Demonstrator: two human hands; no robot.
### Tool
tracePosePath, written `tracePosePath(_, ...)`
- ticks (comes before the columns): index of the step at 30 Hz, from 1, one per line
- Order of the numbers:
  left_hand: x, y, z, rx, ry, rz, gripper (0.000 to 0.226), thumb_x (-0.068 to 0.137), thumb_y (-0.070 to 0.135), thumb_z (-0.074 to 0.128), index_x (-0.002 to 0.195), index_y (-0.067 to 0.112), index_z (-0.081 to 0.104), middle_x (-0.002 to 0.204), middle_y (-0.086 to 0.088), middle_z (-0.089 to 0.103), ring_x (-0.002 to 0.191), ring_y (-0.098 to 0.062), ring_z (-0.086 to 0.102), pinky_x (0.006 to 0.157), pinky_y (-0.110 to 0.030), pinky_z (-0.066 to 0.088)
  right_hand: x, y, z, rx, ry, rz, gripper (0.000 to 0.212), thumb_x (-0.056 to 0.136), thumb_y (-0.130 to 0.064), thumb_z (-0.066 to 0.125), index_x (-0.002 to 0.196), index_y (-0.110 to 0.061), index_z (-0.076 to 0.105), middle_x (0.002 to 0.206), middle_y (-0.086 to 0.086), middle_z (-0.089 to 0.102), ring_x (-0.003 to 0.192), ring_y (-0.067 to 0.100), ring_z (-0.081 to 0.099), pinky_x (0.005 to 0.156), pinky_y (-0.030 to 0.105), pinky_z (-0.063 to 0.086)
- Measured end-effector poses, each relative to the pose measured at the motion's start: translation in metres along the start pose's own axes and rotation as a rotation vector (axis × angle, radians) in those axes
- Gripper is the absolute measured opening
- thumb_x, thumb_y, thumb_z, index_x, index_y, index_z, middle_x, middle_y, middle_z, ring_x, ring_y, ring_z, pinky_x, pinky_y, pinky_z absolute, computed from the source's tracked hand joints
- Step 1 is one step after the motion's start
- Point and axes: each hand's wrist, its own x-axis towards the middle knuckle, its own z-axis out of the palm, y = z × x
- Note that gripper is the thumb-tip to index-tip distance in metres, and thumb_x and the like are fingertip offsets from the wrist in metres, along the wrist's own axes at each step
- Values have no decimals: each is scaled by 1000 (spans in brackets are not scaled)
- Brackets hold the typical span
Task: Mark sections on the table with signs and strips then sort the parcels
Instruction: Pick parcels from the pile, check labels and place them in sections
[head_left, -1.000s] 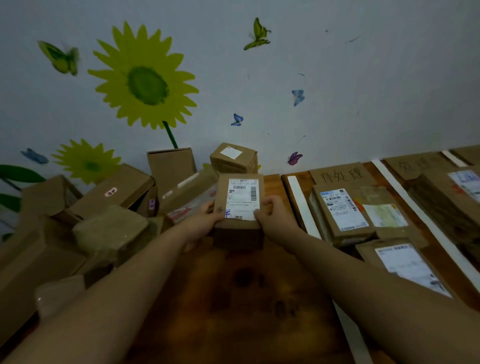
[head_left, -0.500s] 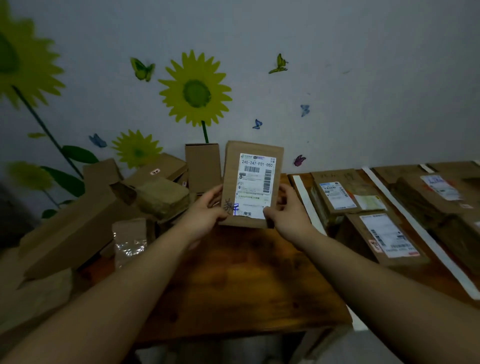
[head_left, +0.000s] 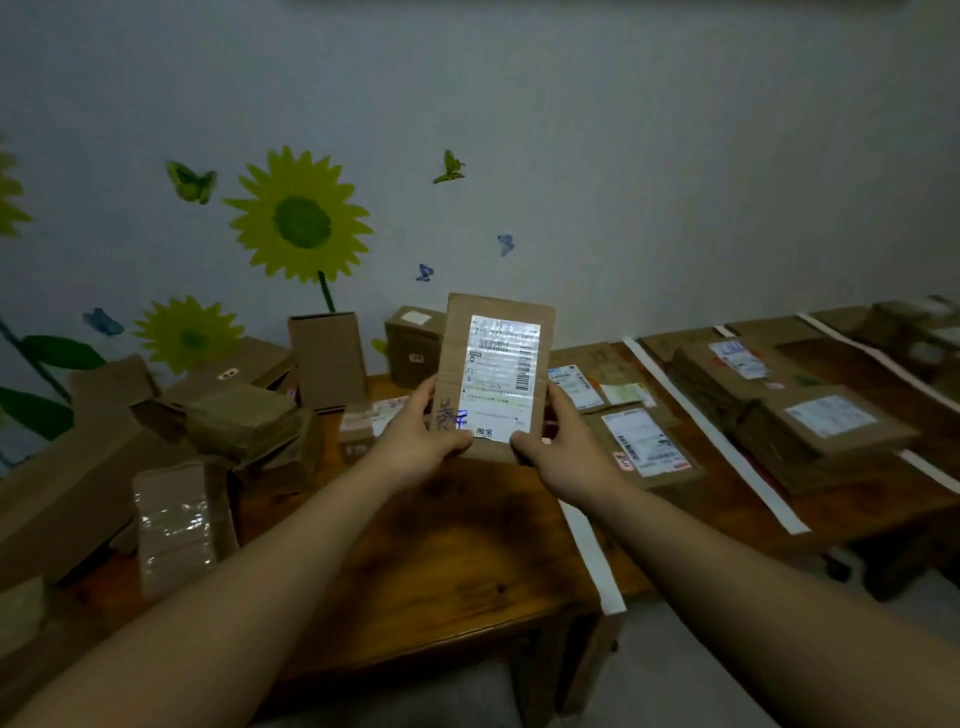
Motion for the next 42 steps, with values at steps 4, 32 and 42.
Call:
tracePosePath(4, 10, 26, 66, 15, -52, -14, 73, 86, 12, 66, 145, 27, 28, 130, 5, 51, 109, -18, 54, 92, -39, 52, -20, 27, -66, -32, 34, 4, 71, 90, -17, 62, 143, -41, 23, 142, -8, 47, 126, 12, 47, 103, 39, 45)
tracePosePath(32, 107, 8, 300, 1083, -379, -101, 94, 79, 65, 56, 150, 35, 1, 160, -4, -5, 145, -35, -6, 114, -57, 11, -24, 218, -297, -632, -51, 267, 57, 100, -34, 45, 151, -28, 21, 150, 2, 32, 134, 20, 37, 110, 34, 33)
tracePosePath(42, 110, -12, 309, 1160, -291, -135, 88, 88, 36, 61, 149, 40, -2, 160, 3, -7, 146, -29, -8, 116, -55, 14, 26, 273, -288, -633, -338, 215, 56, 99, -23, 47, 149, -28, 24, 155, 5, 25, 137, 20, 35, 110, 35, 38)
